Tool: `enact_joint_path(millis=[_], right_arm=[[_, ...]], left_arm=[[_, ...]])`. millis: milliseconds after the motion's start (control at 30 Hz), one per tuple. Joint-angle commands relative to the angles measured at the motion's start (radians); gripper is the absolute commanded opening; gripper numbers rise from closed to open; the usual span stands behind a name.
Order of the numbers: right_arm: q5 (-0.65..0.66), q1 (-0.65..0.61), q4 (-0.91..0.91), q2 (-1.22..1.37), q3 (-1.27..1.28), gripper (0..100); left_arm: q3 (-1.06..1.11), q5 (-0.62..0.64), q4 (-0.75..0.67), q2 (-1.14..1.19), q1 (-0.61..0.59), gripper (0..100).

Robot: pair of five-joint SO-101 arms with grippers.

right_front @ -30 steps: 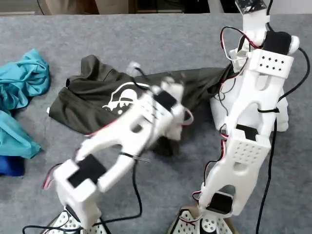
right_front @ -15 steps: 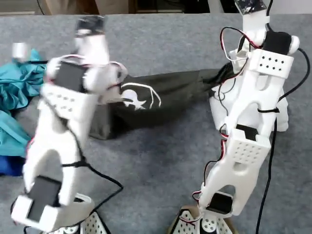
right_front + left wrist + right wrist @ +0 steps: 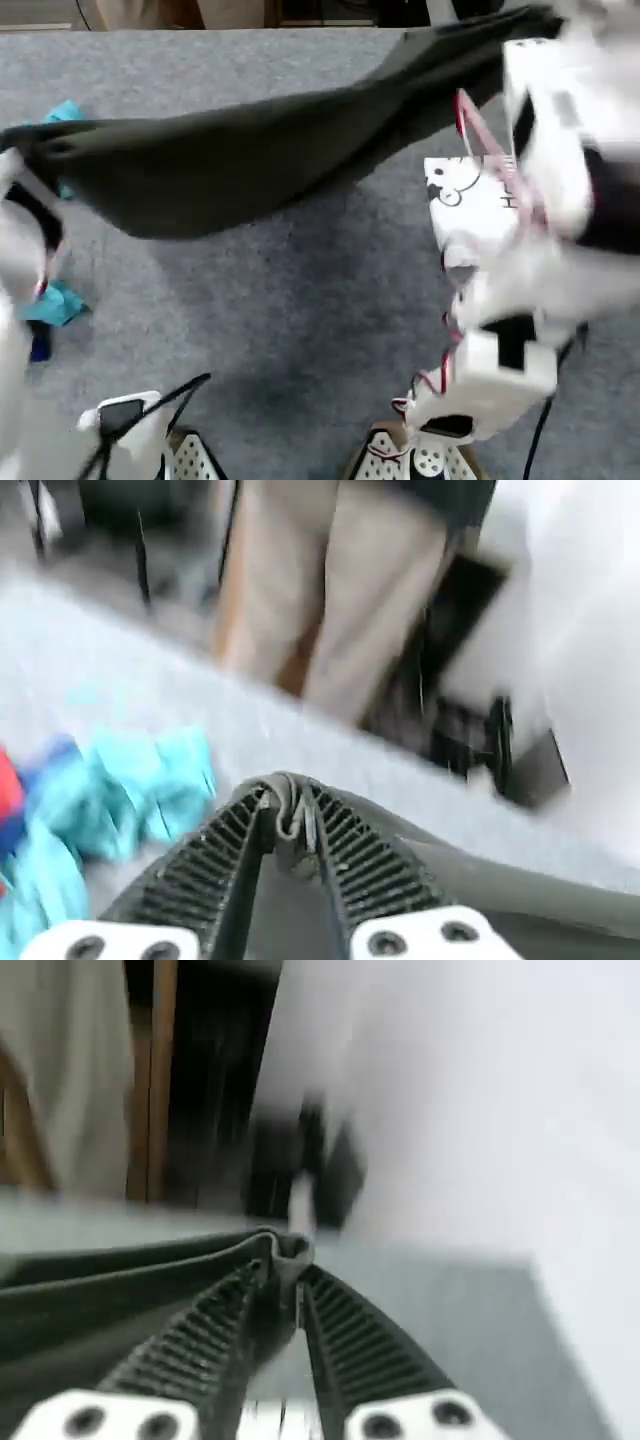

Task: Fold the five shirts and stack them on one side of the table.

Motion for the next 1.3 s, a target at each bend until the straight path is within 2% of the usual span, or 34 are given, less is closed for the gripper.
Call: enact_joint_path(millis=[0, 133, 300, 400, 533, 767, 833, 1067, 1267], right_arm=[[-0.054, -0.01, -0.003, -0.168, -0.054, 0.2], [-0.083, -0.01, -0.057, -0.306, -0.054, 0.2], [-0.127, -0.005, -0.178, -0.415, -0.053, 0.2], [-0.129, -0.005, -0.253, -0.443, -0.053, 0.2], [-0.129, -0.004, -0.399, -0.444, -0.031, 0.2], [-0.117, -0.004, -0.732, -0.452, 0.17, 0.2], [-0.074, -0.007, -0.795, -0.452, 0.185, 0.2], [0.008, -0.007, -0.821, -0.483, 0.185, 0.2], [0.014, -0.004, -0.761, -0.555, 0.186, 0.3]], left_arm=[[-0.057, -0.16, 0.011, -0.09, -0.037, 2], [-0.046, -0.209, 0.011, -0.219, -0.061, 2], [-0.049, -0.213, 0.002, -0.305, -0.239, 2], [-0.049, -0.21, -0.009, -0.32, -0.296, 2], [-0.046, -0.21, -0.006, -0.321, -0.301, 2], [-0.044, -0.21, 0.005, -0.321, -0.301, 2], [-0.043, -0.21, 0.009, -0.321, -0.302, 2], [-0.032, -0.212, 0.009, -0.36, -0.31, 2], [-0.023, -0.212, 0.009, -0.479, -0.31, 2]])
